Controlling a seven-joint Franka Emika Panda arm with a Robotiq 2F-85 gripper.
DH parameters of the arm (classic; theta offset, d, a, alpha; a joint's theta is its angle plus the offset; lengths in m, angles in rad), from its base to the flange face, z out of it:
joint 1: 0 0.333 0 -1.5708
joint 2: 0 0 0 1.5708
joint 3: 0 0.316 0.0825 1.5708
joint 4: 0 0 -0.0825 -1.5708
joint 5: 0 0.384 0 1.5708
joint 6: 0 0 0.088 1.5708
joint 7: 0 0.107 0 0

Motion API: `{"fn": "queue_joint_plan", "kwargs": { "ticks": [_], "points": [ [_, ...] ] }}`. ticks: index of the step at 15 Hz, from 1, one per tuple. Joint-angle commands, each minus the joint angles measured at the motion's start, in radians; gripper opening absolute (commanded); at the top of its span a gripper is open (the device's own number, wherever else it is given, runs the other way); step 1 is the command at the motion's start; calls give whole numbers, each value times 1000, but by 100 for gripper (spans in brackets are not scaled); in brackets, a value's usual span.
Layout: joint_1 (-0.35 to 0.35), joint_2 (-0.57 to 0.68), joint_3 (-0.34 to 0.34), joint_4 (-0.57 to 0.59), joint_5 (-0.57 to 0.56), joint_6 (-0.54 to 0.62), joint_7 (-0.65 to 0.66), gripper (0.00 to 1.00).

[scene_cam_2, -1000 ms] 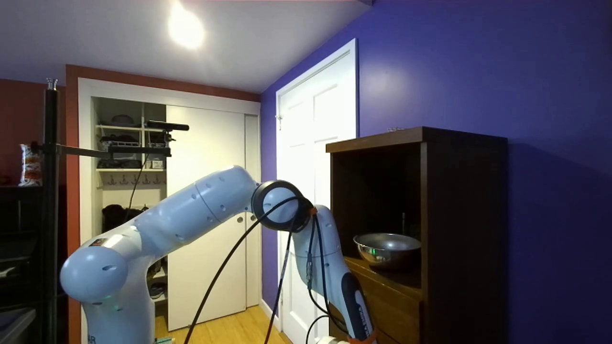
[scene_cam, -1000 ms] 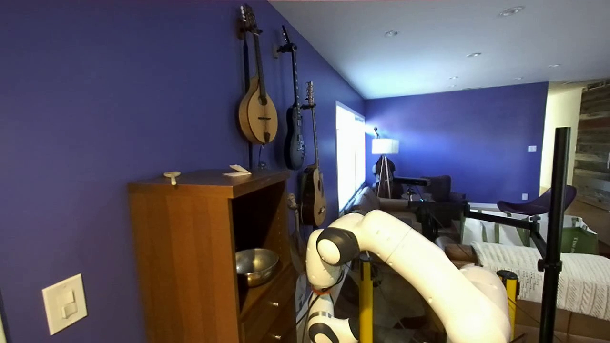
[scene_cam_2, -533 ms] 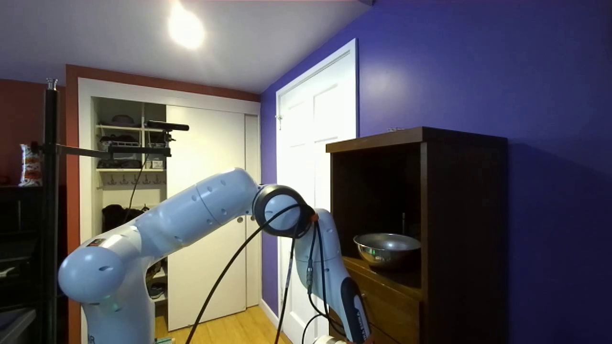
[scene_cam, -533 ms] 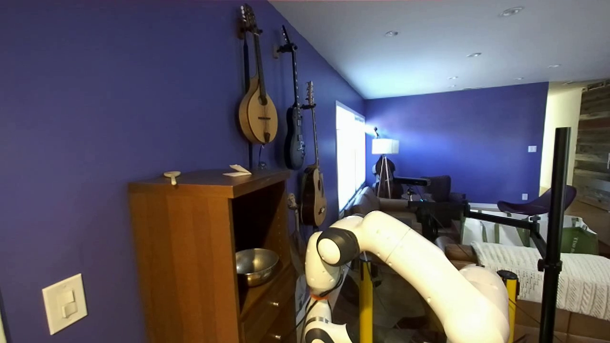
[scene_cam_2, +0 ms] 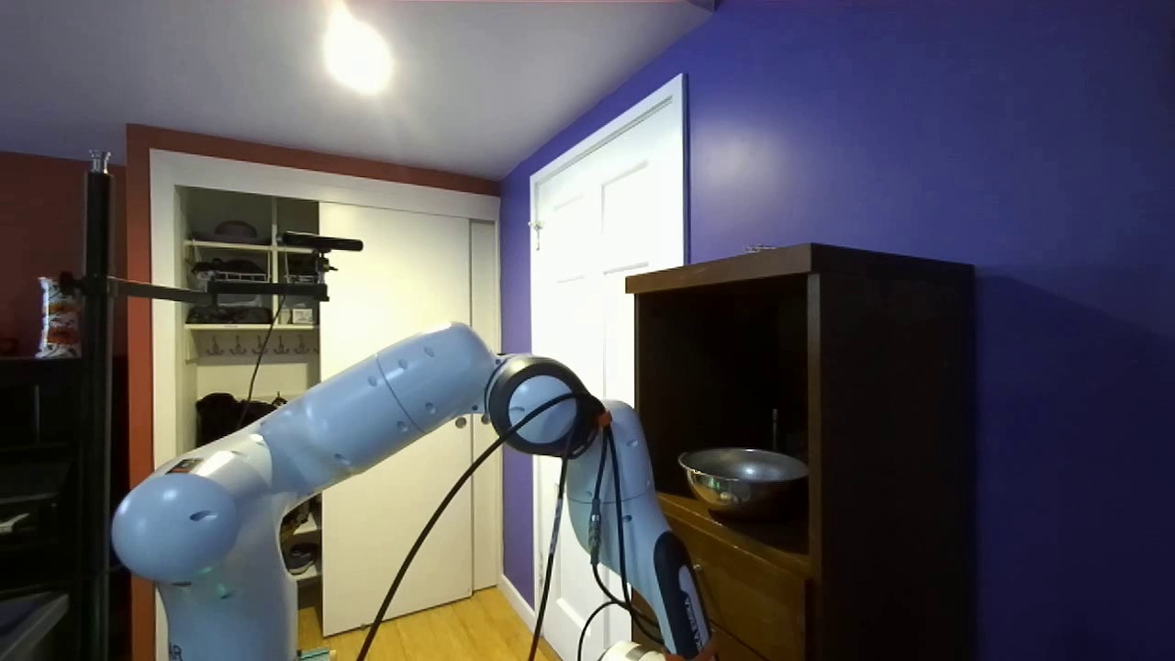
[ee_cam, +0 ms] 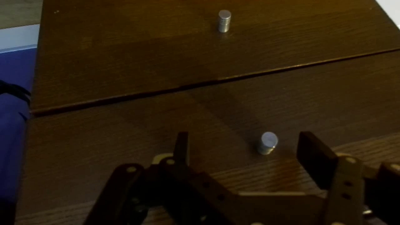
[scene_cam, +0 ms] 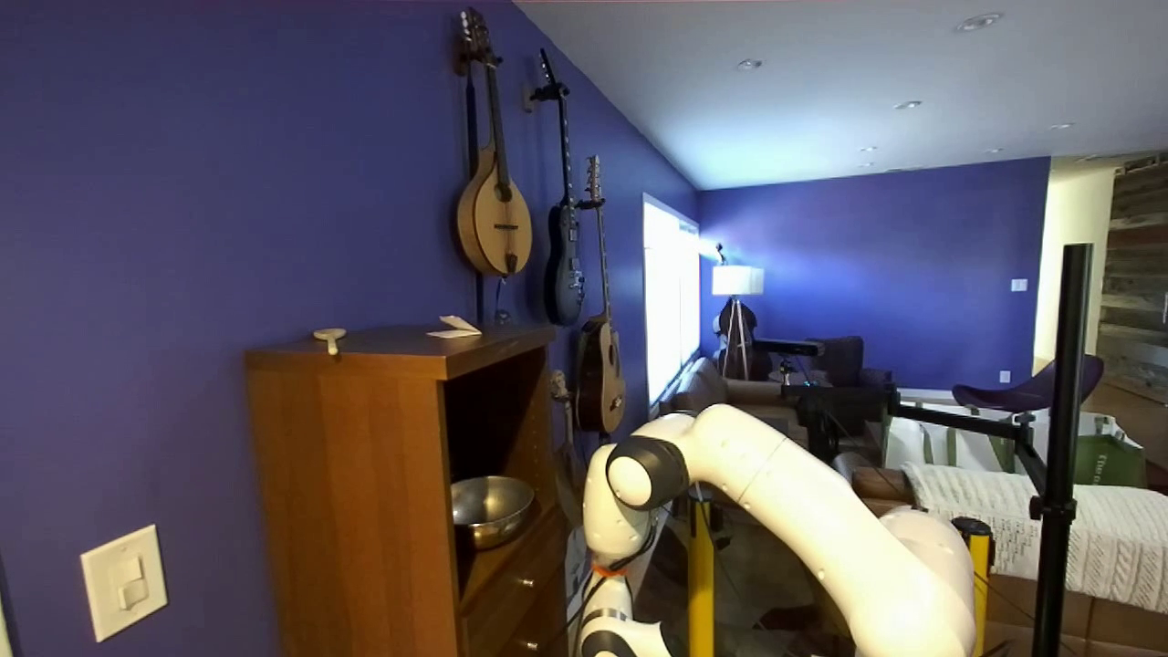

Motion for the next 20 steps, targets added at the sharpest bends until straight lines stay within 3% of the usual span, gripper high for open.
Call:
{"fn": "queue_joint_plan", "kwargs": {
  "ticks": [1,4,7,9,16,20],
  "points": [
    [-24,24,26,31,0,26,-32,73],
    [-19,27,31,30,0,28,-33,62],
    [-12,36,35,29,0,18,-39,64],
    [-16,37,40,26,0,9,-55,56],
    [17,20,-7,19,0,-10,-37,56],
    [28,16,-7,7,0,-19,-37,48]
  ]
}}
